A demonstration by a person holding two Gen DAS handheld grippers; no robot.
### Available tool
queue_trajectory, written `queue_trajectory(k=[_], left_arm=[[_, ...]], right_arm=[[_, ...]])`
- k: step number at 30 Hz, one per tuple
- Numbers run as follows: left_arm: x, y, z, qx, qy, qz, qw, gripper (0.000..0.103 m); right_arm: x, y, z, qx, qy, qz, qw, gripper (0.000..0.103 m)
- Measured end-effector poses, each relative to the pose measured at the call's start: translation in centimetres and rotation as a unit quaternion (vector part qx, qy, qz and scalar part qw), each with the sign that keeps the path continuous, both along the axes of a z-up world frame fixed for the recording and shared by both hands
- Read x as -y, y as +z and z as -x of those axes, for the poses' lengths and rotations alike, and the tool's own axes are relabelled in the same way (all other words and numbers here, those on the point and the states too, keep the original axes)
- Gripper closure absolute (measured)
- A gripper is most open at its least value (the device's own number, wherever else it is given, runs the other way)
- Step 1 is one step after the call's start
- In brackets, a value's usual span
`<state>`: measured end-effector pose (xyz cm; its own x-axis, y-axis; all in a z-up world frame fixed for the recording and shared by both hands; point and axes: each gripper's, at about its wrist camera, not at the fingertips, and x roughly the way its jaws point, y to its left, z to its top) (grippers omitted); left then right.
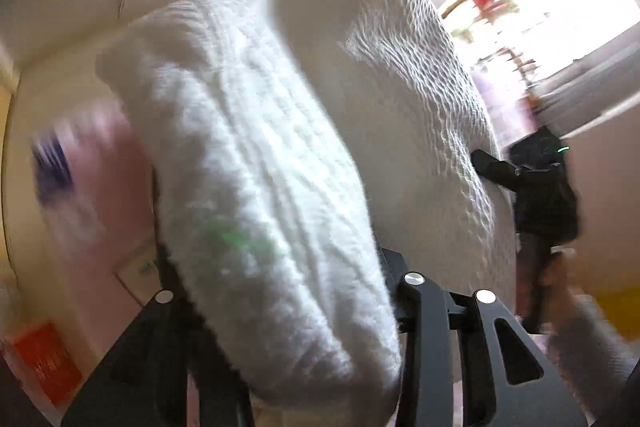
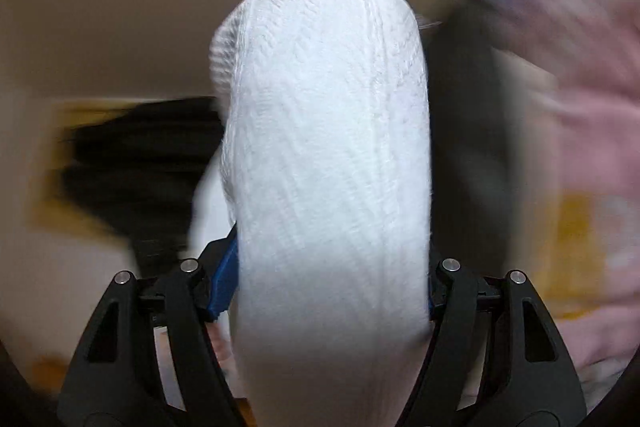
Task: Fold large clothes
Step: 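Carry the folded hoodie with both tools onto the dark folded garment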
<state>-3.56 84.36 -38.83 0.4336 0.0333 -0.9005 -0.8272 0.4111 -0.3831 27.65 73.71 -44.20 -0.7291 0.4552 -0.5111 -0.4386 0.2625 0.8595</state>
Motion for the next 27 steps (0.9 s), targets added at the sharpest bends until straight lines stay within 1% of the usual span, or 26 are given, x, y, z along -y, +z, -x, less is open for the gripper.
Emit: queue_trajectory(k=[1, 2, 3, 4, 5, 7, 8, 9, 11, 12, 13, 14, 15, 16, 17, 18, 19, 20, 21, 22, 23, 24, 25, 26, 27], left_arm=[[0.1, -4.6, 0.0, -0.013, -0.001, 0.019, 0.9997, 0.060], [-0.1, -7.8, 0.8, 0.030, 0.022, 0.046, 0.9983, 0.050], [-0.3, -8.2, 1.3, 0.051, 0.035, 0.047, 0.9969, 0.048], [-0.7, -8.2, 1.8, 0.070, 0.044, 0.038, 0.9958, 0.047], [-0.8, -8.7, 2.5, 0.082, 0.055, 0.036, 0.9944, 0.042], [-0.8, -9.9, 3.8, 0.105, 0.076, 0.059, 0.9898, 0.042], [-0.2, -9.4, 4.4, 0.097, 0.076, 0.050, 0.9910, 0.038], [1.1, -9.1, 4.9, 0.094, 0.078, 0.045, 0.9915, 0.038], [2.5, -7.6, 6.0, 0.088, 0.076, 0.050, 0.9920, 0.037], [3.0, -6.9, 6.1, 0.086, 0.073, 0.055, 0.9921, 0.037], [3.4, -6.5, 6.8, 0.076, 0.064, 0.058, 0.9934, 0.037], [3.4, -6.7, 8.0, 0.066, 0.060, 0.063, 0.9940, 0.039], [3.4, -5.6, 8.9, 0.061, 0.055, 0.065, 0.9945, 0.041], [3.7, -4.5, 9.3, 0.049, 0.050, 0.061, 0.9956, 0.044], [4.3, -2.8, 9.9, 0.026, 0.050, 0.048, 0.9973, 0.044], [5.7, -1.0, 9.8, -0.003, 0.046, 0.028, 0.9986, 0.044], [7.1, 0.7, 9.8, -0.024, 0.038, 0.002, 0.9990, 0.045], [8.8, 2.8, 9.1, -0.036, 0.029, -0.035, 0.9983, 0.045], [10.4, 4.7, 7.6, -0.039, 0.026, -0.065, 0.9968, 0.045], [10.6, 6.1, 6.4, -0.035, 0.029, -0.095, 0.9944, 0.045], [9.7, 7.2, 4.7, -0.028, 0.044, -0.111, 0.9925, 0.044], [7.1, 6.9, 2.6, -0.020, 0.058, -0.106, 0.9925, 0.044], [5.4, 5.5, 1.0, -0.027, 0.075, -0.095, 0.9923, 0.046], [5.0, 3.3, 0.0, -0.052, 0.092, -0.069, 0.9920, 0.057], [5.3, 1.2, 0.5, -0.066, 0.100, -0.060, 0.9910, 0.061]], right_arm=[[0.2, -2.3, -0.3, -0.004, 0.000, -0.002, 1.000, 0.036], [0.5, -3.4, -0.6, -0.022, -0.012, -0.013, 1.000, 0.035], [0.5, -2.7, -0.6, -0.012, -0.010, -0.039, 0.999, 0.035], [0.4, -1.9, -0.3, 0.017, 0.002, -0.055, 0.998, 0.035], [0.1, -1.3, 0.1, 0.049, 0.015, -0.063, 0.997, 0.035], [-0.4, -0.6, 0.8, 0.075, 0.023, -0.056, 0.995, 0.033], [-0.5, -0.1, 1.1, 0.084, 0.025, -0.055, 0.995, 0.032], [-0.4, 0.8, 1.4, 0.087, 0.027, -0.053, 0.994, 0.030], [0.1, 2.2, 2.0, 0.095, 0.033, -0.028, 0.995, 0.029], [0.6, 3.4, 2.3, 0.118, 0.031, -0.019, 0.992, 0.029], [1.2, 4.6, 2.0, 0.139, 0.028, -0.017, 0.990, 0.029], [2.1, 6.6, 1.8, 0.172, 0.022, -0.024, 0.985, 0.028], [2.8, 8.3, 1.8, 0.199, 0.020, -0.034, 0.979, 0.028], [4.0, 10.9, 1.9, 0.244, 0.019, -0.051, 0.968, 0.028], [5.1, 13.2, 2.2, 0.276, 0.020, -0.074, 0.958, 0.028], [6.1, 15.0, 2.8, 0.290, 0.020, -0.100, 0.952, 0.029], [7.4, 15.9, 2.7, 0.298, 0.024, -0.114, 0.948, 0.030], [8.0, 16.4, 4.2, 0.300, 0.033, -0.127, 0.945, 0.034], [8.3, 15.9, 6.5, 0.309, 0.049, -0.132, 0.941, 0.050], [8.6, 15.4, 8.3, 0.328, 0.057, -0.125, 0.935, 0.070], [8.6, 14.3, 9.5, 0.344, 0.068, -0.114, 0.930, 0.077], [8.6, 12.6, 10.4, 0.358, 0.079, -0.088, 0.926, 0.097], [9.1, 10.7, 11.6, 0.356, 0.089, -0.065, 0.928, 0.100], [9.5, 9.2, 11.6, 0.347, 0.076, -0.051, 0.933, 0.100], [10.1, 8.3, 11.4, 0.335, 0.054, -0.036, 0.940, 0.100]])
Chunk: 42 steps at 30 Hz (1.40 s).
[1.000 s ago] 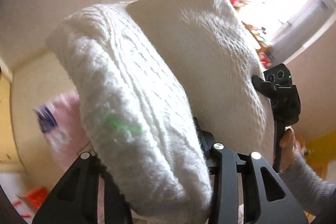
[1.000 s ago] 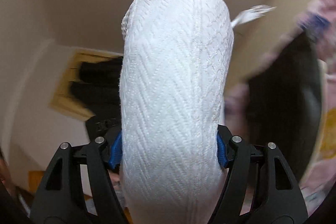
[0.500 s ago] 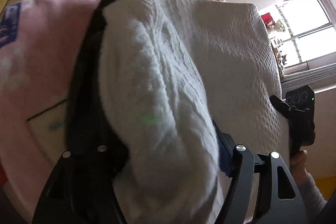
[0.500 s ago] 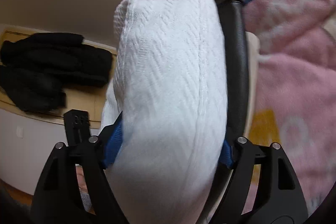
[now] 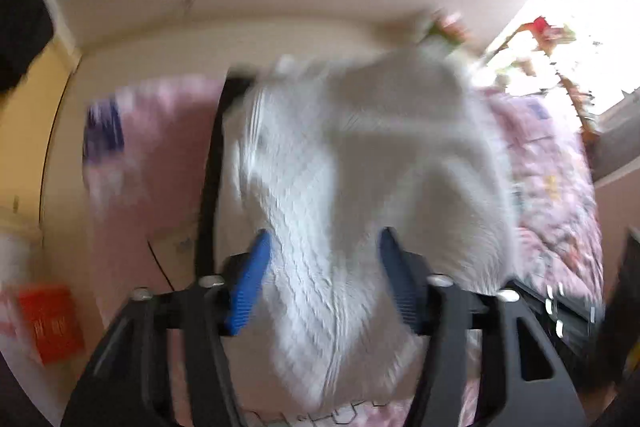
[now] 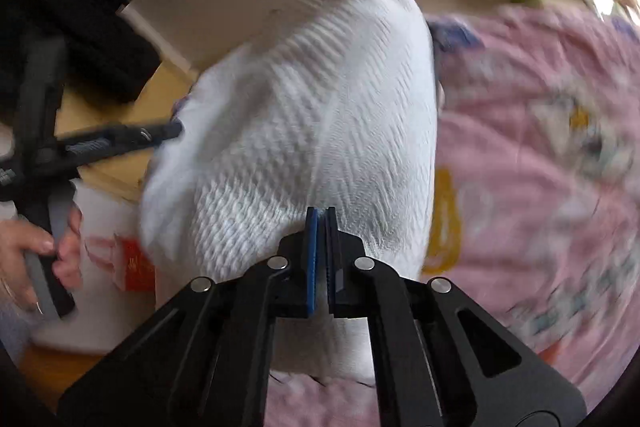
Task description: Fold large clothes
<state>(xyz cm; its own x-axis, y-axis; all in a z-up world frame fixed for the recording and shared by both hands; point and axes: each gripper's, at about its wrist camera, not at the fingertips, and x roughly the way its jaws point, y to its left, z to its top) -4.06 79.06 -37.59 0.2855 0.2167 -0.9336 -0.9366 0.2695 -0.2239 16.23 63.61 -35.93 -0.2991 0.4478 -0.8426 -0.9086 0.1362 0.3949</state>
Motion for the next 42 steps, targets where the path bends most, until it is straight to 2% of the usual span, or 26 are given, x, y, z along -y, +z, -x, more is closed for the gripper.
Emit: queue_trajectory(k=[1, 2, 3, 4, 5, 7, 9, 10, 11, 12, 14, 15, 17, 18, 20, 21, 22, 23, 24, 26, 28, 32, 35, 38, 40, 42], left_arm=[[0.7, -1.6, -0.2, -0.025, 0.011, 0.004, 0.9996, 0.061], [1.0, -1.9, -0.4, -0.036, 0.017, 0.003, 0.9992, 0.061], [1.0, -3.5, -0.7, -0.044, 0.025, -0.003, 0.9987, 0.061], [1.9, -3.1, -0.5, -0.052, 0.026, -0.010, 0.9983, 0.060], [2.4, -3.7, -0.7, -0.067, 0.025, -0.017, 0.9973, 0.060], [2.4, -3.3, -1.0, -0.089, 0.016, -0.029, 0.9955, 0.058], [2.0, -2.9, -1.0, -0.090, 0.022, -0.024, 0.9954, 0.058], [2.0, -2.3, -0.7, -0.087, 0.024, -0.021, 0.9957, 0.059], [2.1, -0.8, -1.0, -0.093, 0.018, -0.021, 0.9953, 0.059], [2.3, 0.5, -1.0, -0.100, 0.010, -0.023, 0.9946, 0.059], [3.2, 4.4, -1.2, -0.095, -0.005, -0.034, 0.9949, 0.056], [3.8, 6.2, -0.9, -0.086, -0.007, -0.041, 0.9954, 0.051], [5.6, 11.2, -0.2, -0.075, -0.002, -0.057, 0.9956, 0.029], [6.2, 12.8, 0.2, -0.069, 0.000, -0.064, 0.9955, 0.026], [8.4, 17.7, 1.2, -0.052, -0.001, -0.081, 0.9954, 0.017], [9.4, 19.5, 1.5, -0.048, 0.001, -0.087, 0.9951, 0.015], [10.6, 21.2, 2.0, -0.048, 0.004, -0.096, 0.9942, 0.010], [11.8, 22.7, 2.5, -0.046, 0.004, -0.106, 0.9933, 0.008], [12.6, 23.7, 2.7, -0.045, 0.002, -0.113, 0.9926, 0.008], [14.8, 25.9, 2.8, -0.047, -0.011, -0.127, 0.9907, 0.008], [17.4, 27.9, 2.7, -0.069, -0.021, -0.139, 0.9877, 0.008], [23.1, 32.0, 3.1, -0.080, -0.020, -0.192, 0.9779, 0.008], [26.4, 34.1, 4.0, -0.069, -0.008, -0.202, 0.9769, 0.008], [29.4, 35.6, 4.6, -0.082, 0.001, -0.230, 0.9698, 0.008], [31.3, 36.4, 4.8, -0.100, 0.004, -0.244, 0.9645, 0.008], [32.5, 36.9, 5.0, -0.098, 0.002, -0.245, 0.9645, 0.008]], right_arm=[[0.6, 0.0, 0.0, -0.006, -0.012, 0.000, 1.000, 0.100], [0.9, -0.4, 0.2, -0.003, -0.019, -0.005, 1.000, 0.100], [1.2, -0.7, 0.6, 0.008, -0.014, -0.009, 1.000, 0.100], [1.1, -1.3, 1.7, 0.035, -0.004, -0.001, 0.999, 0.100], [1.1, -1.2, 2.1, 0.042, -0.001, 0.005, 0.999, 0.100], [0.5, -1.1, 2.3, 0.034, -0.003, 0.012, 0.999, 0.100], [0.0, 0.2, 1.8, 0.023, -0.004, 0.022, 1.000, 0.100], [-0.4, 1.5, 1.9, 0.041, 0.001, 0.033, 0.999, 0.100], [-0.4, 3.0, 2.1, 0.067, 0.003, 0.038, 0.997, 0.100], [-0.1, 5.3, 2.3, 0.078, 0.007, 0.020, 0.997, 0.099], [0.5, 9.2, 2.4, 0.076, 0.011, -0.010, 0.997, 0.099], [1.1, 11.5, 2.5, 0.070, 0.008, -0.022, 0.997, 0.099], [2.6, 15.5, 2.7, 0.060, 0.004, -0.047, 0.997, 0.099], [3.8, 17.8, 2.9, 0.060, -0.005, -0.060, 0.996, 0.098], [5.7, 21.1, 2.9, 0.050, -0.021, -0.082, 0.995, 0.083], [7.1, 22.9, 2.8, 0.034, -0.032, -0.100, 0.994, 0.053], [8.2, 24.1, 2.7, 0.020, -0.042, -0.118, 0.992, 0.011], [9.4, 25.2, 2.7, 0.007, -0.049, -0.135, 0.990, 0.006], [10.9, 26.6, 3.0, -0.002, -0.046, -0.152, 0.987, 0.006], [12.9, 28.4, 3.9, 0.011, -0.045, -0.158, 0.986, 0.006], [15.3, 29.9, 4.3, 0.026, -0.059, -0.174, 0.983, 0.006], [19.8, 32.6, 5.1, 0.067, -0.079, -0.189, 0.977, 0.006], [22.6, 33.8, 5.6, 0.063, -0.071, -0.193, 0.977, 0.006], [24.7, 34.7, 6.3, 0.059, -0.054, -0.199, 0.977, 0.006], [26.1, 35.4, 7.1, 0.084, -0.053, -0.200, 0.975, 0.006], [27.1, 35.9, 7.7, 0.106, -0.046, -0.203, 0.972, 0.006]])
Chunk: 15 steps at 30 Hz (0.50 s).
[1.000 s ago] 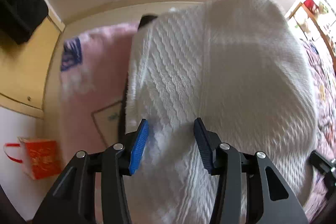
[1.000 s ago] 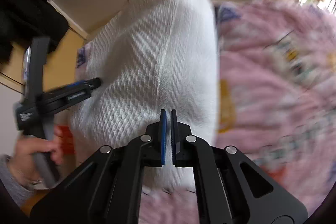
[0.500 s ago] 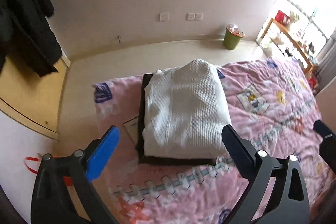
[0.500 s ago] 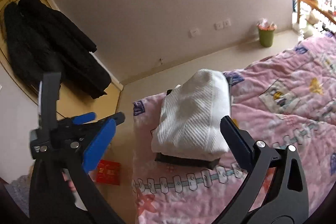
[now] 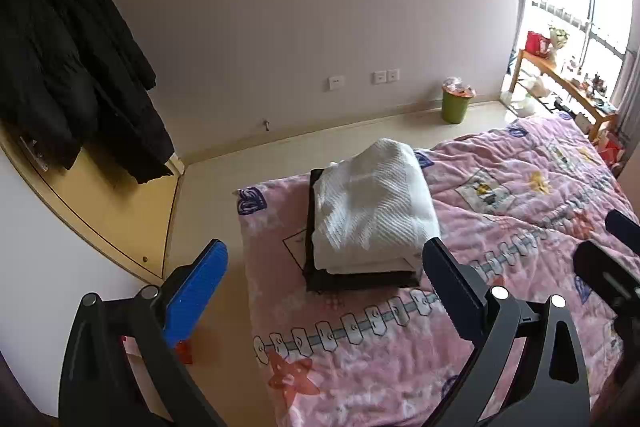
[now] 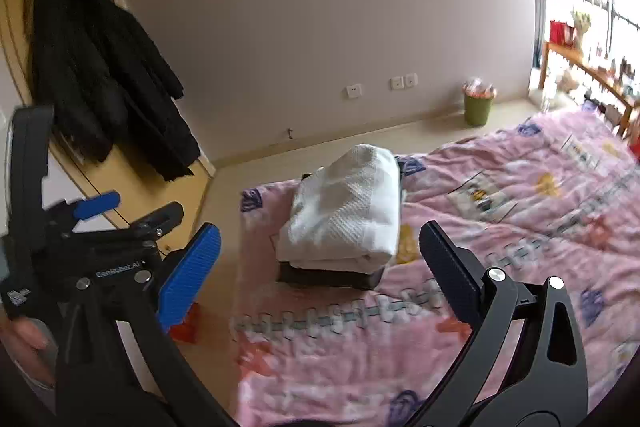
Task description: Fold large clothes
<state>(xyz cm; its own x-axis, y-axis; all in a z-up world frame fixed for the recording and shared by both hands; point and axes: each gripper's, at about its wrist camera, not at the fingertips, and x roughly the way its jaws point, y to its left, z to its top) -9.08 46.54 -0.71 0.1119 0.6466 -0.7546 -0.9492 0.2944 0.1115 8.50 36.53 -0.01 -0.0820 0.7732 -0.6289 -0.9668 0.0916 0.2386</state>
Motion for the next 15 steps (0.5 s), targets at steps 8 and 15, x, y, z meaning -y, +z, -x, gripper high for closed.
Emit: queue_trajectory(k=[8, 15], left_arm=[[0.6, 0.1, 0.6, 0.053, 0.007, 0.053, 0.9972, 0.008], [-1.6, -0.3, 1.1, 0.054, -0.030, 0.070, 0.9956, 0.008]], right_arm=[[1.6, 0.2, -0.1, 0.007, -0.010, 0.022, 1.000, 0.006], [0.7, -0.1, 0.2, -0.001, -0.057, 0.025, 0.998, 0.006]])
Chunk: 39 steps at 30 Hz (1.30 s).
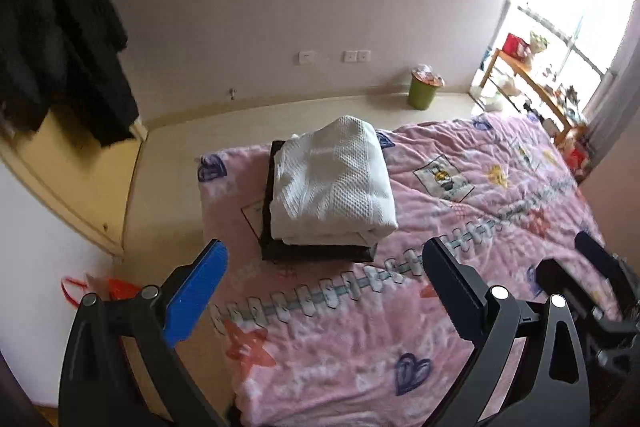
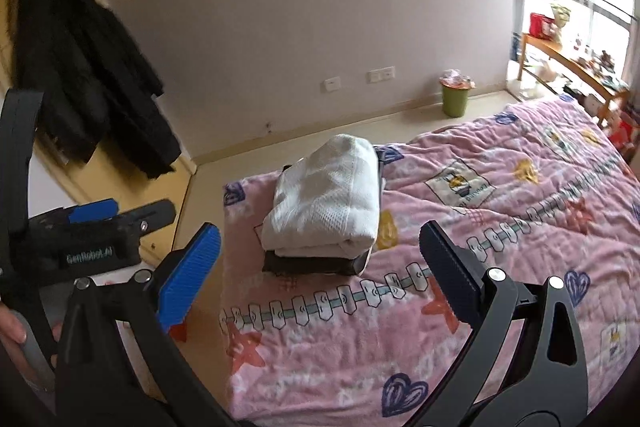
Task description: Fold large clothes
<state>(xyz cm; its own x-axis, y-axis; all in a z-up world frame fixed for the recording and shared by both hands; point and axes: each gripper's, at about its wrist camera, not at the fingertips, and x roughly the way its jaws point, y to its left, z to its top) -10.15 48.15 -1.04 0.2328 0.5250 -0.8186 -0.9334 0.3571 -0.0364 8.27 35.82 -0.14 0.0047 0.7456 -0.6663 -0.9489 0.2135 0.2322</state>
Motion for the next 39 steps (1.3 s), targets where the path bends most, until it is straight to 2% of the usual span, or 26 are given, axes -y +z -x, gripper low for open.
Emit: queue_trajectory(k=[3, 5, 10, 17, 22, 31, 39], left_arm=[[-0.6, 0.0, -0.4, -0.032, -0.031, -0.028, 0.9986, 0.008], [-1.2, -0.1, -0.3, -0.039, -0.041, -0.031, 0.9979, 0.008], [-2.8, -0.9, 1.0, -0.037, -0.038, 0.000, 0.9986, 0.008], [-2.8, -1.8, 1.8, -0.025, -0.036, 0.014, 0.9990, 0.008], [-3.0, -2.2, 2.0, 0.003, -0.028, 0.035, 0.9990, 0.008], [-2.8, -2.1, 1.5, -0.017, -0.023, 0.006, 0.9996, 0.008], [-1.6, -3.6, 1.8, -0.007, -0.030, 0.007, 0.9995, 0.008]], right_arm=[[-1.2, -0.1, 0.3, -0.003, -0.025, -0.008, 1.000, 0.006], [-1.8, 0.1, 0.7, 0.003, -0.040, -0.013, 0.999, 0.006], [-2.9, 0.8, 1.8, 0.020, -0.059, -0.012, 0.998, 0.006], [-3.1, 0.5, 3.2, 0.032, -0.049, 0.005, 0.998, 0.006], [-3.0, 0.1, 3.7, 0.036, -0.053, 0.011, 0.998, 0.006], [-2.4, -1.0, 3.9, 0.023, -0.062, 0.005, 0.998, 0.006], [-0.9, -2.1, 3.8, 0.001, -0.061, -0.002, 0.998, 0.006]])
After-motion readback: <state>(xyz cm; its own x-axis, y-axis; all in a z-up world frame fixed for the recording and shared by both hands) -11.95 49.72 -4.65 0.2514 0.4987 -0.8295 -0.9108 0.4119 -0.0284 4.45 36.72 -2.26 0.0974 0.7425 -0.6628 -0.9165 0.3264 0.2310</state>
